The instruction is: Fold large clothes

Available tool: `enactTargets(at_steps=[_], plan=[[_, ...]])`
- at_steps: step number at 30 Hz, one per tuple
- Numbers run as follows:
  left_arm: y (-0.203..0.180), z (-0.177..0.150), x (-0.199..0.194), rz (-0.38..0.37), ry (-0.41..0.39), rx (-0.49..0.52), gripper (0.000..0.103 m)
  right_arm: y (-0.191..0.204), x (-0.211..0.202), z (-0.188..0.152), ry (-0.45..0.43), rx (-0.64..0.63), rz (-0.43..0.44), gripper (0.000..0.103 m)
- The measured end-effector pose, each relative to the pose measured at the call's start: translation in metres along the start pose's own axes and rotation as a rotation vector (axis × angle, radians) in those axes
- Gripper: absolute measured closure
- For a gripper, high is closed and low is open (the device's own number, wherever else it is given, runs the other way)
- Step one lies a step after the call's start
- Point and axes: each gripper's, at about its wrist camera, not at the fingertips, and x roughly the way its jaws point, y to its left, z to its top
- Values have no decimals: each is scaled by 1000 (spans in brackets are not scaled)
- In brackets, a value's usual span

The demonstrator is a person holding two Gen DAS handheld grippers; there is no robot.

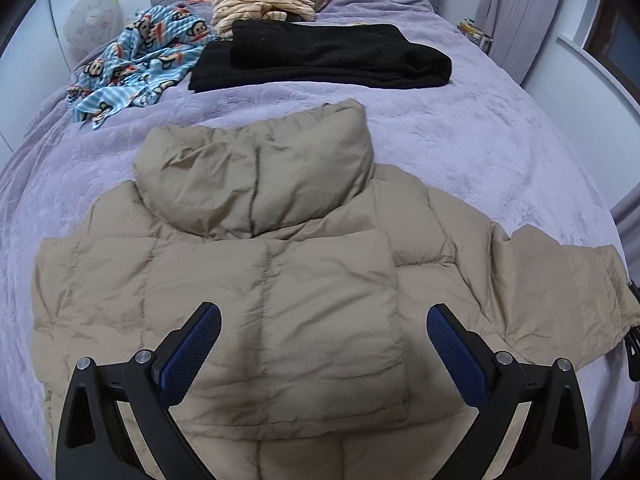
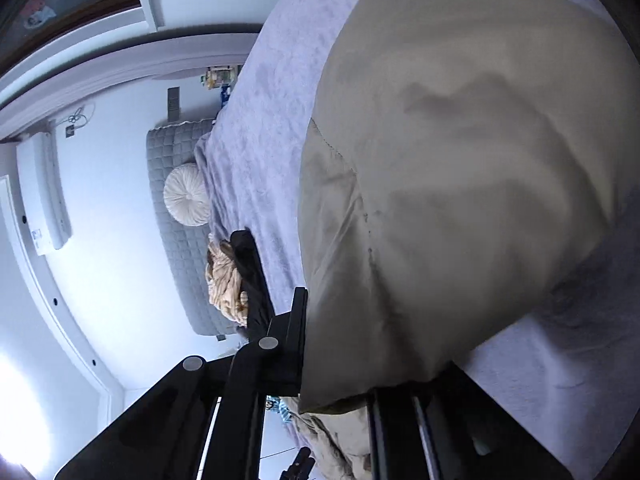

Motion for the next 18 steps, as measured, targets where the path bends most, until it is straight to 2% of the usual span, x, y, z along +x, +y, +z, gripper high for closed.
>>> enactTargets(at_steps=[4, 8, 11, 14, 16, 18], plan=[[36, -3, -15, 29, -9, -47, 0, 47, 30, -23, 78, -114, 72, 94], [75, -8, -27, 64, -20, -68, 0, 117, 75, -70, 194, -344, 93, 94], [108, -13, -31, 85, -28, -86, 0, 168, 116, -131, 294, -573, 72, 94], [139, -19, -35, 111, -32, -118, 0, 198, 160, -211, 405, -819, 17, 94], [158, -24, -36, 114, -36, -144, 0, 196, 188, -270, 491, -950, -38, 94], [175, -29, -34, 125, -27, -159, 0, 175, 212, -328, 569, -1061, -108, 94]])
